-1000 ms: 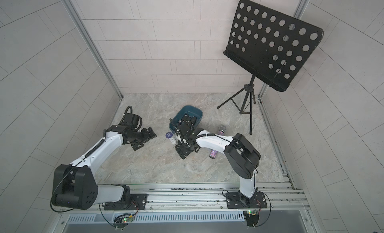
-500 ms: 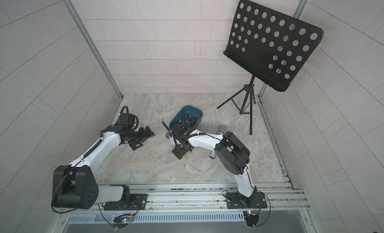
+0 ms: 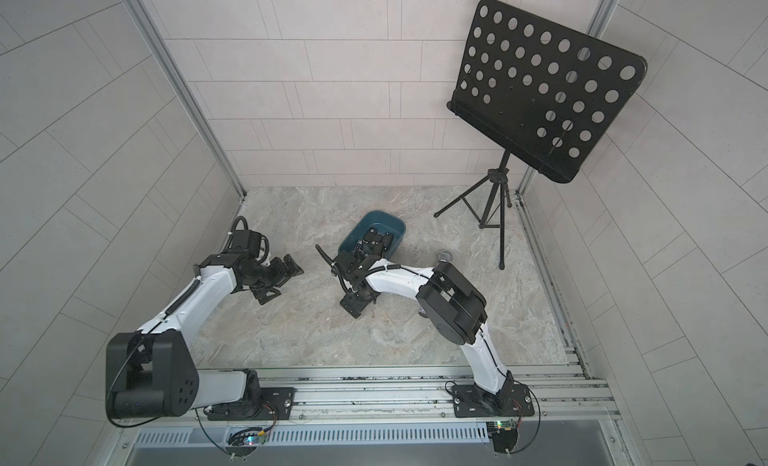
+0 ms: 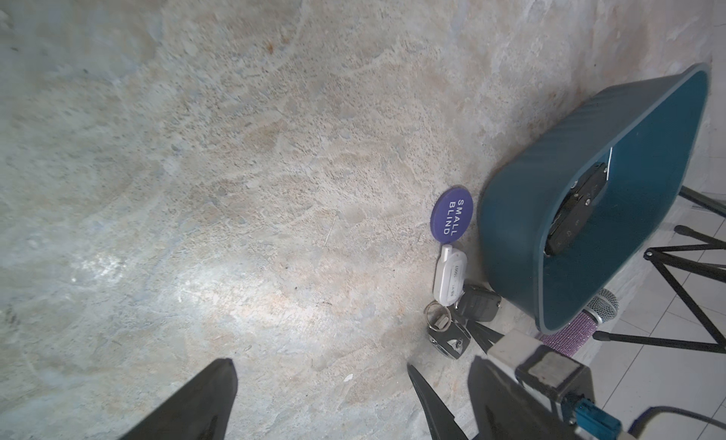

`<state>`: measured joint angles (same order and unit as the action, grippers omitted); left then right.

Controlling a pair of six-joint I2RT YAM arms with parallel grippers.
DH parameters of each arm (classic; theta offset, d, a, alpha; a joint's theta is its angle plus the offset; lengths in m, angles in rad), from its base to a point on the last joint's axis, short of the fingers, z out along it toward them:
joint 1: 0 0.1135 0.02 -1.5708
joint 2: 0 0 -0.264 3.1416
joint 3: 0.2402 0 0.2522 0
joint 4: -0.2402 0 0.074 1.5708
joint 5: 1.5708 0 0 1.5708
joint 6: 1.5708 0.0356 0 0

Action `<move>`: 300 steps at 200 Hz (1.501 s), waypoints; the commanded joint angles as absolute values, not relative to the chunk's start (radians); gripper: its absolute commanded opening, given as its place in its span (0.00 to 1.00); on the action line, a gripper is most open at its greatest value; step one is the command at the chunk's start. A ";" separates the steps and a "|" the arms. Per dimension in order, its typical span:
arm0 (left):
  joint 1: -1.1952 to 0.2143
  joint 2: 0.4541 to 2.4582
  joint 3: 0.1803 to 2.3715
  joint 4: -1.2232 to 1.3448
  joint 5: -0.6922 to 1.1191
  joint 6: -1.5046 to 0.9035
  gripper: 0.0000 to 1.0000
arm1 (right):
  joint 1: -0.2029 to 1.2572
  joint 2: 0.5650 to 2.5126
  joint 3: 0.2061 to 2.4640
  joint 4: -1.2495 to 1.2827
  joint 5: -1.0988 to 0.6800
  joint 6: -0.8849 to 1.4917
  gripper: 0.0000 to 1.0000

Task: Place the car key into the storage box
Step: Pick up the car key from the center of the board.

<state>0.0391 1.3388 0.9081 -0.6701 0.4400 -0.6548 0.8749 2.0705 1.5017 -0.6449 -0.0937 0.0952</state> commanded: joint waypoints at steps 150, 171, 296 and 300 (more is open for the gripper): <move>0.069 1.344 0.900 -0.678 0.464 -0.646 1.00 | 0.894 2.097 1.532 -0.707 -0.075 0.055 0.34; 0.070 1.346 0.902 -0.674 0.466 -0.652 1.00 | 0.894 2.084 1.544 -0.719 -0.078 0.049 0.32; 0.051 1.483 0.980 -0.579 0.517 -0.719 1.00 | 0.786 1.830 1.544 -0.713 -0.119 0.080 0.31; 0.049 1.491 0.990 -0.578 0.519 -0.719 1.00 | 0.779 1.828 1.545 -0.712 -0.122 0.083 0.31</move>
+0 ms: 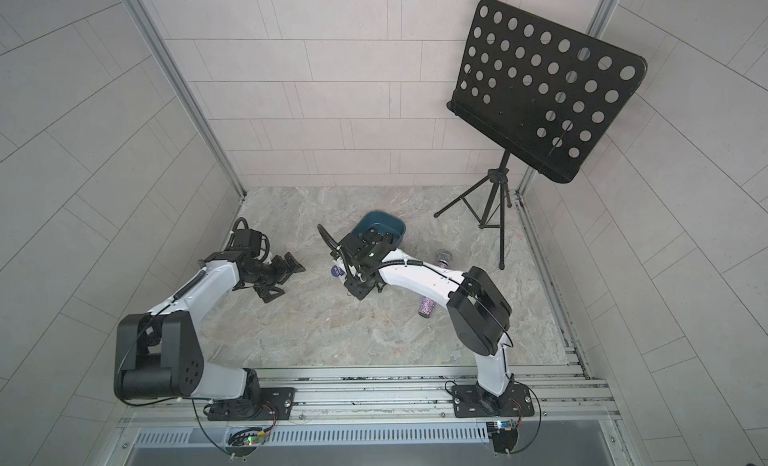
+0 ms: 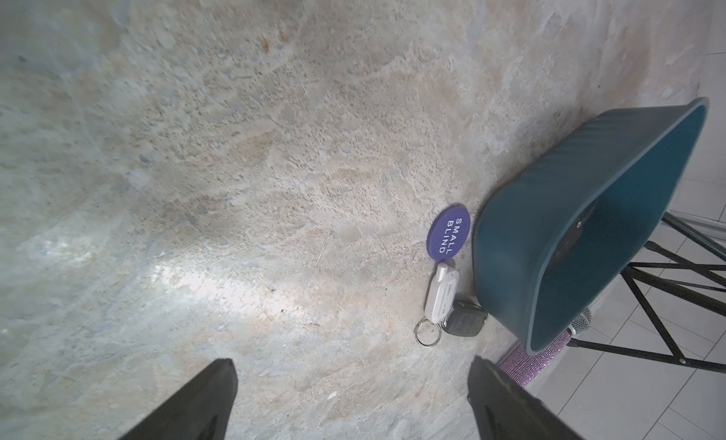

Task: Place the car key into the storage box
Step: Pick up the car key from the center of the board, then place the car key in the storage box.

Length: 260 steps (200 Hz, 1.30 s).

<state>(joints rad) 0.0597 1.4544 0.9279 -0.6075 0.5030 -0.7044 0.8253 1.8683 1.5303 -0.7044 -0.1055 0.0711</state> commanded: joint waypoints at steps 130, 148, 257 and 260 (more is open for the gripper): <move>-0.071 1.761 1.294 -0.582 0.558 -0.693 1.00 | 0.552 2.115 1.882 -0.767 -0.070 0.249 0.31; -0.072 1.774 1.311 -0.589 0.564 -0.687 1.00 | 0.537 2.180 1.960 -0.788 -0.047 0.278 0.31; -0.073 1.789 1.428 -0.726 0.504 -0.579 1.00 | 0.472 2.423 2.217 -0.828 -0.018 0.440 0.34; -0.072 1.791 1.429 -0.728 0.503 -0.579 1.00 | 0.472 2.427 2.221 -0.830 -0.018 0.444 0.34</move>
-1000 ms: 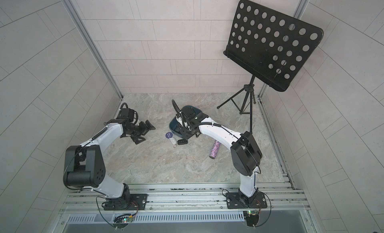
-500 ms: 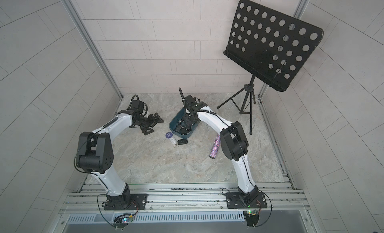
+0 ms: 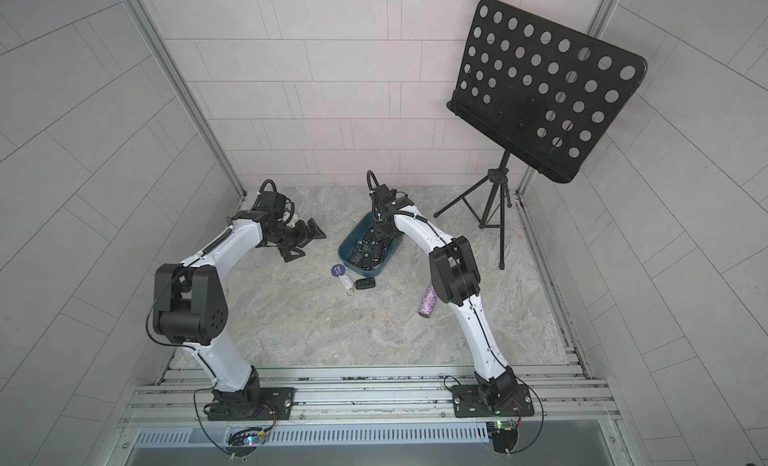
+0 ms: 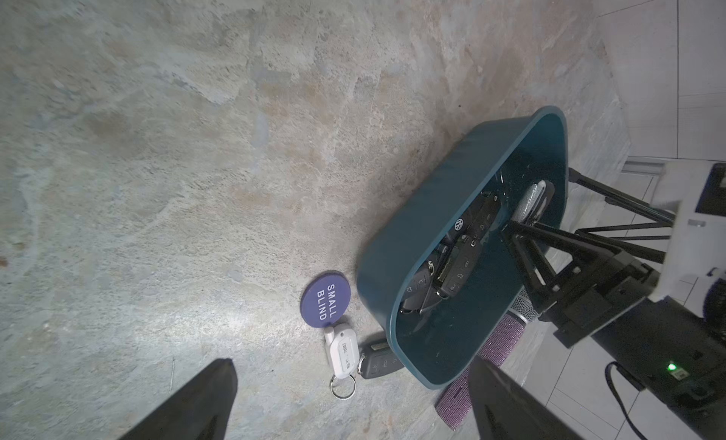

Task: Place the car key into the storage box
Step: Place the car key in the storage box.

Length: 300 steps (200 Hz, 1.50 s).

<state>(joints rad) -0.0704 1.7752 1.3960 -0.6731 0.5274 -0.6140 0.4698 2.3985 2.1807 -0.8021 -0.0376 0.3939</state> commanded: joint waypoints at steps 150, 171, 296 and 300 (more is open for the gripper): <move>-0.076 1.792 1.413 -0.755 0.511 -0.556 1.00 | 0.453 2.428 2.274 -0.839 -0.082 0.508 0.60; -0.084 1.789 1.403 -0.758 0.502 -0.545 1.00 | 0.454 2.389 2.279 -0.839 -0.097 0.508 0.60; -0.280 1.696 1.334 -0.796 0.362 -0.417 1.00 | 0.456 1.927 1.703 -0.675 -0.335 0.513 0.80; -0.289 1.692 1.329 -0.796 0.356 -0.413 1.00 | 0.455 1.903 1.665 -0.667 -0.338 0.515 0.81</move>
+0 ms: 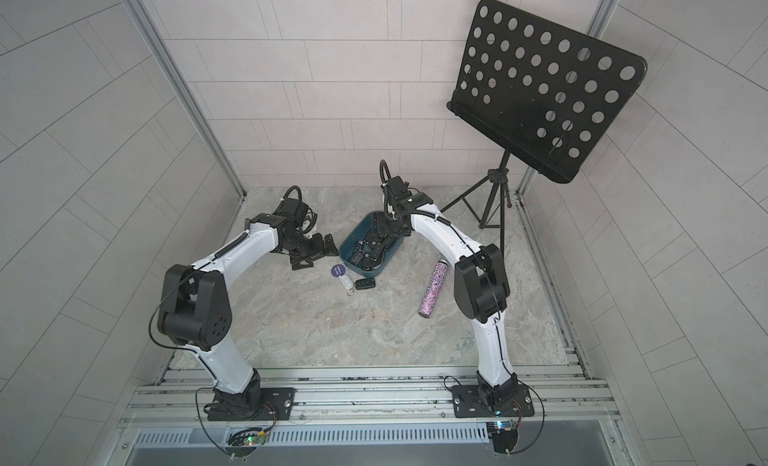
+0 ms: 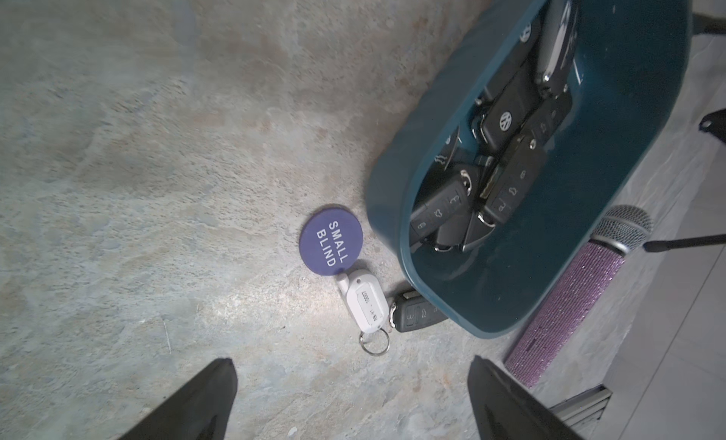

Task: Place the car key into the storage box
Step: Place the car key in the storage box, then pick up the car key from the center of the board.

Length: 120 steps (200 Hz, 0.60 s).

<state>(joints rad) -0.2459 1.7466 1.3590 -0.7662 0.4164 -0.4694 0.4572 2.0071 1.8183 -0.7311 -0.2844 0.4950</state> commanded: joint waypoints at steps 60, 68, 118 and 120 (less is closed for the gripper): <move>-0.414 1.659 1.267 -0.780 0.305 -0.322 1.00 | 0.454 1.598 1.267 -0.577 -0.344 0.589 0.99; -0.429 1.657 1.260 -0.778 0.297 -0.310 1.00 | 0.455 1.562 1.224 -0.567 -0.342 0.603 1.00; -0.534 1.656 1.231 -0.756 0.226 -0.220 1.00 | 0.460 1.381 1.011 -0.553 -0.317 0.685 1.00; -0.539 1.658 1.231 -0.755 0.221 -0.218 1.00 | 0.460 1.375 1.005 -0.553 -0.316 0.687 0.99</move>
